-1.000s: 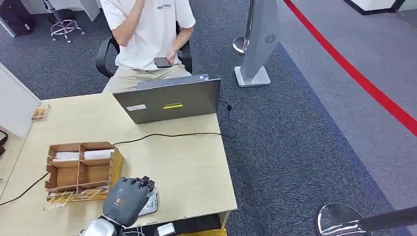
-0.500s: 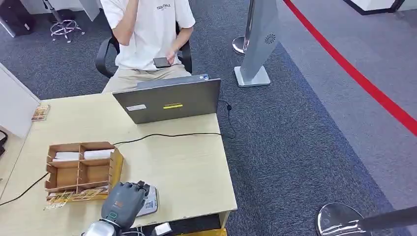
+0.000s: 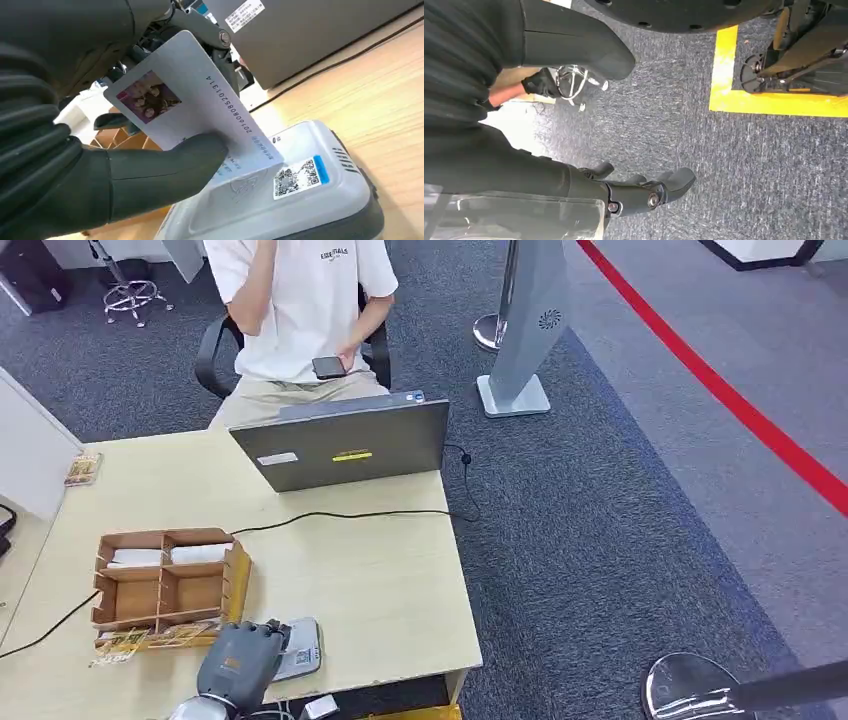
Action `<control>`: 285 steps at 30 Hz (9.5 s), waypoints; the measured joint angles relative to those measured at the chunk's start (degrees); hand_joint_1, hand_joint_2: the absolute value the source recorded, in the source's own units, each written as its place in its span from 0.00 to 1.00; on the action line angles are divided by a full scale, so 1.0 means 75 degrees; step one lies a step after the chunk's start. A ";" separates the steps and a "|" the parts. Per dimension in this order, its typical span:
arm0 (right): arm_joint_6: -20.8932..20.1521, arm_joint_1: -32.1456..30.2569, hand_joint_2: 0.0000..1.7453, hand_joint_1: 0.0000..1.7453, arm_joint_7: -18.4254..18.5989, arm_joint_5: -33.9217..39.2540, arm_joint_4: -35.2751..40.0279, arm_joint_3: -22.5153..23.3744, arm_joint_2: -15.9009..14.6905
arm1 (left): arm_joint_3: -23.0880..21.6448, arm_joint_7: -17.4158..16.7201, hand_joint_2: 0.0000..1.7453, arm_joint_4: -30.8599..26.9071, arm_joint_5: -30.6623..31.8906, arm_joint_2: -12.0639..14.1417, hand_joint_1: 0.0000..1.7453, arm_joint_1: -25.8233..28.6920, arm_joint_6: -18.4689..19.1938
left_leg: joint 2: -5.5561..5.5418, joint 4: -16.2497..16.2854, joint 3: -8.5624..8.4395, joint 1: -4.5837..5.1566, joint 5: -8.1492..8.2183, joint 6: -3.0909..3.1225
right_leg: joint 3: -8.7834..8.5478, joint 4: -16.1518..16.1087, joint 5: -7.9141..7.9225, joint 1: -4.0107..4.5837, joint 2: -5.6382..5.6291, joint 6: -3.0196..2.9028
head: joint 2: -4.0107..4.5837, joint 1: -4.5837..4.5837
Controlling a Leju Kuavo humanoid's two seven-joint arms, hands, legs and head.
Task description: Pass the card to the sensor for recognition and then transmit it.
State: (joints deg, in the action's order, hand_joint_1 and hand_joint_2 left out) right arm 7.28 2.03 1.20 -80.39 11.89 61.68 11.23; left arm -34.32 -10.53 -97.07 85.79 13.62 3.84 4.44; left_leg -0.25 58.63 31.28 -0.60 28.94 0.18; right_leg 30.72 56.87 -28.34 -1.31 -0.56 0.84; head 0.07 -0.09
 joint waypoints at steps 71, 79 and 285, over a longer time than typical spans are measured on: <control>-0.0251 -0.0060 1.00 0.00 0.0181 -0.0667 -0.0076 -0.0528 -0.0047 | 0.1469 -0.1323 1.00 0.0102 0.0495 0.1099 1.00 -0.4430 -0.1944 | -0.0005 0.0002 -0.0003 0.0000 -0.0016 0.0002 | -0.0003 0.0004 0.0012 0.0000 0.0003 0.0000 | 0.0000 0.0003; -0.0283 -0.0059 1.00 0.00 0.0213 -0.0665 -0.0076 -0.0528 -0.0052 | 0.1792 -0.0994 1.00 0.0539 0.0495 0.1008 1.00 -0.4432 -0.1783 | -0.0003 0.0003 0.0003 -0.0001 -0.0016 0.0002 | 0.0006 0.0003 0.0012 0.0001 -0.0001 0.0001 | 0.0000 0.0003; -0.0364 -0.0015 1.00 0.00 0.0527 -0.0428 -0.0073 0.0370 -0.0064 | 0.4074 0.0816 1.00 0.0857 -0.0248 -0.1140 0.00 0.0729 -0.3401 | -0.0003 -0.0001 0.0019 -0.0001 -0.0011 0.0001 | 0.0021 0.0001 0.0008 0.0000 0.0006 0.0002 | 0.0000 0.0006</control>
State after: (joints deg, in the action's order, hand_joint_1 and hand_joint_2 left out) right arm 4.55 1.91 5.16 -83.60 11.34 64.46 10.75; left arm -3.76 -4.42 -90.64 83.93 5.07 9.31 -21.07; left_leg -0.28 58.62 31.42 -0.61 28.86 0.19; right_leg 30.87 56.88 -28.28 -1.30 -0.52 0.85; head 0.07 -0.04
